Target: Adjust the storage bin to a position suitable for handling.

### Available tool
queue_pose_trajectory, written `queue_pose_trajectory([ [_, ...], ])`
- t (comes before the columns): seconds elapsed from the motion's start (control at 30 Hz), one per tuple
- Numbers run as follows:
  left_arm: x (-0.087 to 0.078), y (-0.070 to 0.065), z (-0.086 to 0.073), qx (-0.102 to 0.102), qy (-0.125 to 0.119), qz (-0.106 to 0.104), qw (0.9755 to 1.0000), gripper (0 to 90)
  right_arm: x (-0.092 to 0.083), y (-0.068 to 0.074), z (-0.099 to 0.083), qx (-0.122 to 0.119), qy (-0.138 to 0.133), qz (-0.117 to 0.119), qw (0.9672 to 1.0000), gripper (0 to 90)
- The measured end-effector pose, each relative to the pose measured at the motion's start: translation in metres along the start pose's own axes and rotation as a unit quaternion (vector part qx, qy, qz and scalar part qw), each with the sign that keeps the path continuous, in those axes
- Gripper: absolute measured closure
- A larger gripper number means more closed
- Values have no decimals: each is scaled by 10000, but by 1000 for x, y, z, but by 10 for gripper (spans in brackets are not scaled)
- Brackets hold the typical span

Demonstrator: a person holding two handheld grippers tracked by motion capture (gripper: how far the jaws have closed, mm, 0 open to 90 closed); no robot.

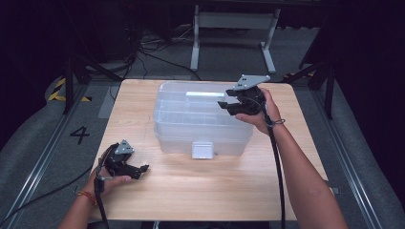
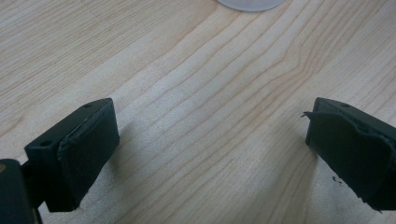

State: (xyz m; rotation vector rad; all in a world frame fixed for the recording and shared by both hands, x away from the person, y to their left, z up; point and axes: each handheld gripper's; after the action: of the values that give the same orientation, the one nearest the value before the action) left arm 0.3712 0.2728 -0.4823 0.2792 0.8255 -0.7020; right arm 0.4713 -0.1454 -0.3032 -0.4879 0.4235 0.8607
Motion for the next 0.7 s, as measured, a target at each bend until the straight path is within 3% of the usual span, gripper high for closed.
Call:
queue_pose_trajectory([
  [0.33,0,0,0,-17,5,-2,10000,32,8,4,11,-291,30,77,9995,637],
  [0.7,-1,0,0,28,19,8,10000,36,13,8,17,-548,218,-135,9982,670],
])
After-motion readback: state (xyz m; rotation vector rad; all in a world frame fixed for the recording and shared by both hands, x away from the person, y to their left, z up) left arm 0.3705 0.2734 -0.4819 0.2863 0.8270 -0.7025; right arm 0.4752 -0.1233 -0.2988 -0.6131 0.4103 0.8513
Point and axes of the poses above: each handheld gripper's, and its own axes: x roughly forward along the jaws, z roughly out of its top, y roughly to its left, and after that the axes turned 2 degrees about -x, right-handed
